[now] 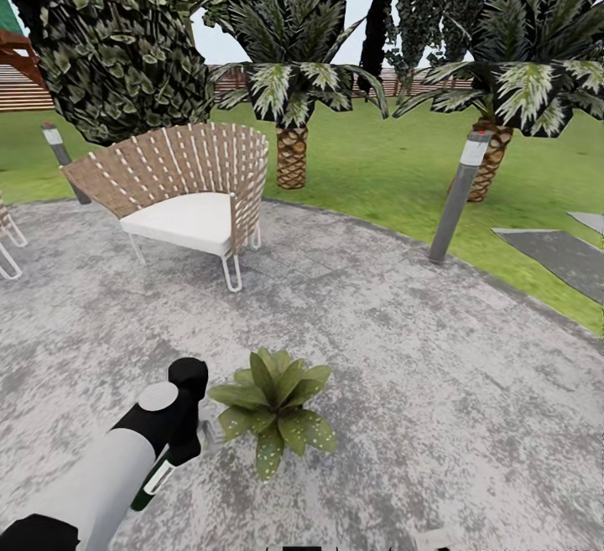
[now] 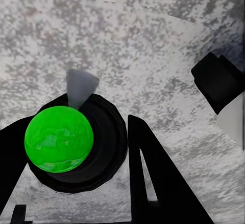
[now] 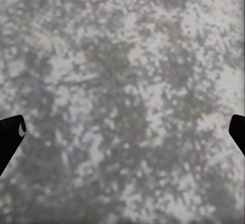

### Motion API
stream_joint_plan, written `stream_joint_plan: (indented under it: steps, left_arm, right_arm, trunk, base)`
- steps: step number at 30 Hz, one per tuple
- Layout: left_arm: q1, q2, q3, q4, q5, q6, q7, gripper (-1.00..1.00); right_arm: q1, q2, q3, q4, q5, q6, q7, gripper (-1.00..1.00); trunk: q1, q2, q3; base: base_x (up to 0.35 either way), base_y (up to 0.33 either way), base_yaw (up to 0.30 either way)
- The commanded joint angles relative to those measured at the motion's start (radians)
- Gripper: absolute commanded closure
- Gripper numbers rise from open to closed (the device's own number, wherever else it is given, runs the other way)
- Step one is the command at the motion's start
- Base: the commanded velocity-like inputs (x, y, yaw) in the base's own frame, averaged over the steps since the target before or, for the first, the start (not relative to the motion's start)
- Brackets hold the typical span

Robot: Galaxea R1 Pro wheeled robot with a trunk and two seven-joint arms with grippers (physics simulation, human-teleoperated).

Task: Pick up the pesticide atomizer in the garden and spray insectifuge to fully cover both potted plants in the garden.

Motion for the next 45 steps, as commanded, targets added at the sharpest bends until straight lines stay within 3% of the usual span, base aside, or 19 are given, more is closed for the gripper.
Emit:
stream_joint_plan:
  steps: [1, 10, 21, 32, 38, 41, 45]
  left_arm:
    - [0.000, 0.000, -0.004, -0.001, -0.006, 0.011, -0.009, 1.00]
    - [-0.001, 0.001, -0.004, -0.001, -0.006, 0.011, -0.009, 1.00]
    - [-0.005, 0.009, -0.004, -0.009, -0.006, 0.013, -0.009, 1.00]
    - [-0.003, 0.004, -0.006, -0.010, -0.006, 0.011, -0.009, 1.00]
    - [0.001, 0.003, -0.007, -0.010, -0.007, 0.011, -0.009, 1.00]
    - [0.006, 0.004, -0.006, -0.010, -0.058, 0.011, -0.009, 1.00]
    - [0.001, 0.005, -0.001, -0.010, -0.078, 0.013, -0.009, 1.00]
  right_arm:
    - [0.000, 0.000, 0.008, 0.001, 0.000, -0.002, -0.007, -1.00]
    - [0.000, 0.000, 0.007, 0.001, -0.002, -0.002, -0.007, -1.00]
    - [0.000, 0.000, 0.007, 0.001, -0.002, -0.002, -0.007, -1.00]
    - [0.000, -0.001, 0.008, 0.001, 0.003, -0.002, -0.006, -1.00]
    - [0.000, 0.000, 0.007, 0.001, -0.001, -0.002, -0.008, -1.00]
    - [0.000, 0.000, 0.006, 0.001, -0.002, -0.002, -0.008, -1.00]
    - [0.000, 0.000, 0.007, 0.001, -0.002, -0.002, -0.008, -1.00]
  trunk:
    - [0.000, 0.000, -0.001]
    - [0.000, 0.000, -0.001]
    - [0.000, 0.000, -0.001]
    - [0.000, 0.000, -0.001]
    - [0.000, 0.000, -0.001]
    - [0.000, 0.000, -0.001]
    - [0.000, 0.000, -0.001]
  base:
    - [0.000, 0.000, -0.014]
    - [0.000, 0.045, -0.201]
    - [0.000, 0.296, -0.288]
    - [0.099, 0.298, -0.019]
    - [0.178, 0.209, -0.253]
    - [0.015, 0.017, -0.299]
    - [0.001, 0.001, -0.300]
